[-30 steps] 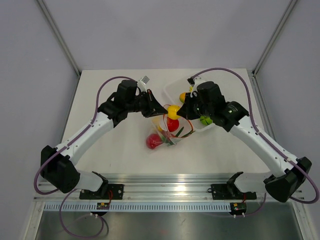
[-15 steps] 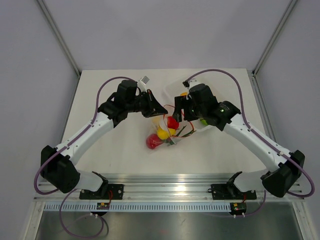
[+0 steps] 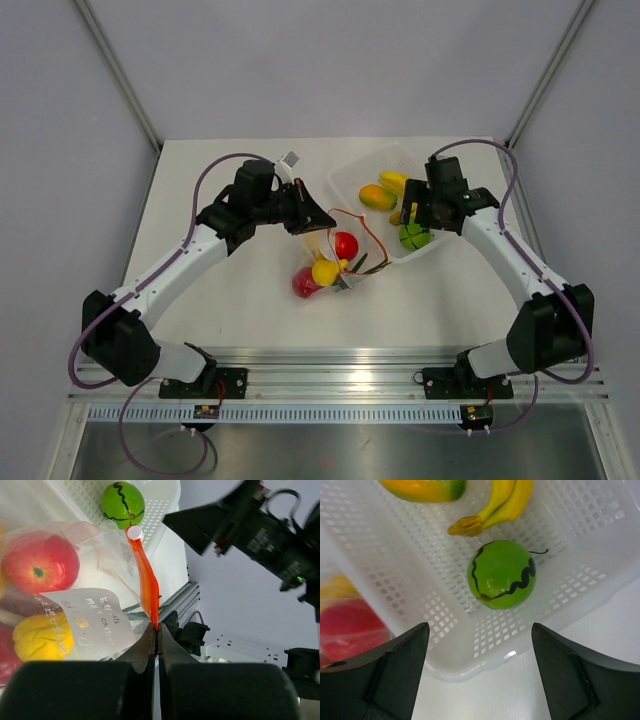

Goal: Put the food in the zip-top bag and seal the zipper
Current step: Pick up the fake fruit from the bin, then place the fake fruit in the zipper food storage bag.

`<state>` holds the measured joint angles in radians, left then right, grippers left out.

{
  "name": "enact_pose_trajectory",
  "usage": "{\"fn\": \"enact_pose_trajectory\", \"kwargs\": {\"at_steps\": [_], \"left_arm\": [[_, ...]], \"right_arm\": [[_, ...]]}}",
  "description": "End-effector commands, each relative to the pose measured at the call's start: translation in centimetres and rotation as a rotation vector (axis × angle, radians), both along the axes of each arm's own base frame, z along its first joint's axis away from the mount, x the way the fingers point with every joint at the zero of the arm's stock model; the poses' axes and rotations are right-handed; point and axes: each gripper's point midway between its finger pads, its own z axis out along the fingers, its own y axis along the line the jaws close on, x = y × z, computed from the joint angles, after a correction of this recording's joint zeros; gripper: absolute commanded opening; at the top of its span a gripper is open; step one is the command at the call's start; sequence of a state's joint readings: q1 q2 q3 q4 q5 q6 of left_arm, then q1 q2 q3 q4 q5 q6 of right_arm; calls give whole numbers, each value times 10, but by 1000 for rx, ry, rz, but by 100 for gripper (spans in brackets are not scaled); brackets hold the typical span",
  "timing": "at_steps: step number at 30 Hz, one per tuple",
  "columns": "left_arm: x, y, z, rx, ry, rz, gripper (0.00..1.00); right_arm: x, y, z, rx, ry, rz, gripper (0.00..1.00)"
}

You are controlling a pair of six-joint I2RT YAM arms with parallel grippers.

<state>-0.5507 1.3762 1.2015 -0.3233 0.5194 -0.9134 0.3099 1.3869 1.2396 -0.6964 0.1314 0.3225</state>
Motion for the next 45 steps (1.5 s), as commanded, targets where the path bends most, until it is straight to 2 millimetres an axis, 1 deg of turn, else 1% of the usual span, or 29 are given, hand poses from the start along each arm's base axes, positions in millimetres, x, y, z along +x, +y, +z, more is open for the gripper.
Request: {"fn": "enact_pose_trajectory", "kwargs": {"at_steps": [1,2,4,5,10,11,14,16,18,19,20,22,23,25,26,27,28,29,30,31,33,34,35,37,39,41,42,43,45], "left_arm": [[-2,-3,30,-71,-86,-32,0],[-2,-3,31,-72,-90,-32,0],[-4,-2,32,-70,-93,-35,0],[-4,-1,33,-67,-94,-33,0],[-5,0,33,-63,-98,-34,0],[-4,-1,33,-63,-95,-33,0],[-4,-1,32,-64,-92,-34,0],[-5,-1,32,-64,-92,-34,0],[-4,-1,31,-61,-91,-33,0],[-5,-1,31,-62,-92,-35,0],[-4,-1,30,-60,-91,-35,0],[-4,-1,29,-59,-88,-37,0],[-3,-2,28,-58,-87,-37,0],[-3,-2,28,-60,-89,-38,0],[-4,-2,30,-64,-94,-39,0],[-2,-2,30,-62,-95,-35,0],[-3,-2,30,-63,-93,-38,0],[-2,-2,30,-63,-95,-37,0],[-2,-2,31,-64,-98,-39,0],[-2,-2,31,-64,-98,-39,0],[-2,-2,32,-64,-99,-37,0],[-2,-2,32,-64,-101,-38,0],[-2,-2,32,-63,-101,-38,0],[-2,-2,32,-61,-100,-37,0],[-2,-2,30,-56,-97,-35,0],[-2,-2,31,-57,-97,-34,0],[-1,-2,32,-61,-100,-30,0],[-2,-1,33,-62,-102,-30,0],[-3,-1,33,-60,-101,-30,0]], "right_arm": [[16,-8,-28,-23,57,-17,91],[24,-9,-40,-28,78,-20,91],[33,-11,-51,-41,92,-20,92],[41,-12,-59,-58,101,-21,93],[56,-13,-87,-106,152,-5,94],[59,-13,-96,-109,173,-7,94],[60,-7,-106,-93,199,15,90],[59,-6,-107,-84,199,14,78],[58,-7,-97,-77,178,6,63],[57,-7,-91,-75,166,5,58],[56,-9,-75,-71,131,-1,55],[50,-12,-57,-70,102,-11,53],[47,-13,-34,-56,52,-13,53],[39,-11,-12,-34,16,-2,53],[33,-7,14,10,-38,17,53],[27,-3,26,35,-59,38,53],[19,9,36,92,-68,92,53],[9,13,57,128,-116,117,53],[2,19,66,149,-133,139,53],[-10,27,80,171,-160,174,53],[-24,38,92,190,-183,211,53],[-32,44,94,193,-181,229,53],[-46,58,100,202,-190,275,53],[-61,71,102,214,-192,304,53],[-75,90,103,239,-184,360,54],[-81,105,100,266,-173,393,53],[-81,109,97,270,-169,401,53],[-78,114,89,265,-152,402,54],[-77,127,86,274,-150,427,54]]}}
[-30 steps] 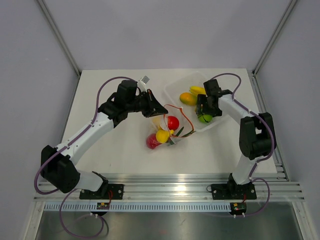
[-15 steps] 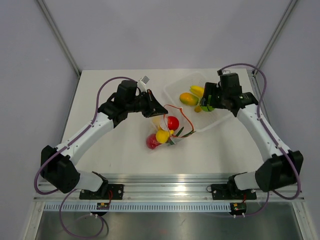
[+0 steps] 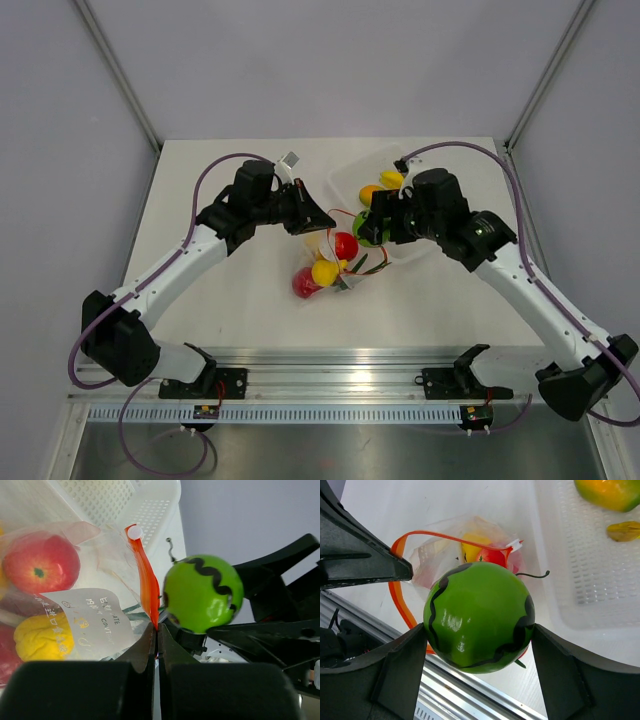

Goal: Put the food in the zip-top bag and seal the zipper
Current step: Place the fake fruit in the zipper food storage bag.

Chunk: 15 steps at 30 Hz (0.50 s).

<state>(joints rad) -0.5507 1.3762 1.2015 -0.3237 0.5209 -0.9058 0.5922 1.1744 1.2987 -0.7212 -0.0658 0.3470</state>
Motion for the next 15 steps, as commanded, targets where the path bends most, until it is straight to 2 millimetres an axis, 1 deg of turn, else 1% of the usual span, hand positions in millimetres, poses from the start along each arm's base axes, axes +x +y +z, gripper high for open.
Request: {"fn": "enact_pose_trajectory", "kwargs": {"at_steps": [1,3,5,6,8,9,10,13,14,15], "left_arm": [[-3,0,35,-65,-101,-22,0],[-4,1,36,-63,-102,-19,0],[-4,2,35,-61,-102,-17,0],[-5,2,36,-64,-103,-18,0],[-5,3,35,-62,-103,-17,0],[-5,3,35,-62,-101,-16,0],[-5,2,35,-63,-102,-18,0],[-6,2,35,-68,-101,-21,0],[-7,2,36,-68,-101,-24,0],[-7,2,36,-67,-103,-23,0]], "right_arm": [[5,25,-16,20,32,33,54],[12,36,-27,17,55,47,54],[15,46,-30,34,63,66,54],[16,56,-28,54,56,88,54],[20,64,-34,46,66,97,55],[25,69,-38,40,73,96,57],[27,71,-38,42,75,99,68],[33,78,-41,46,85,101,92],[34,77,-39,50,80,94,93],[33,75,-32,56,62,85,94]]}}
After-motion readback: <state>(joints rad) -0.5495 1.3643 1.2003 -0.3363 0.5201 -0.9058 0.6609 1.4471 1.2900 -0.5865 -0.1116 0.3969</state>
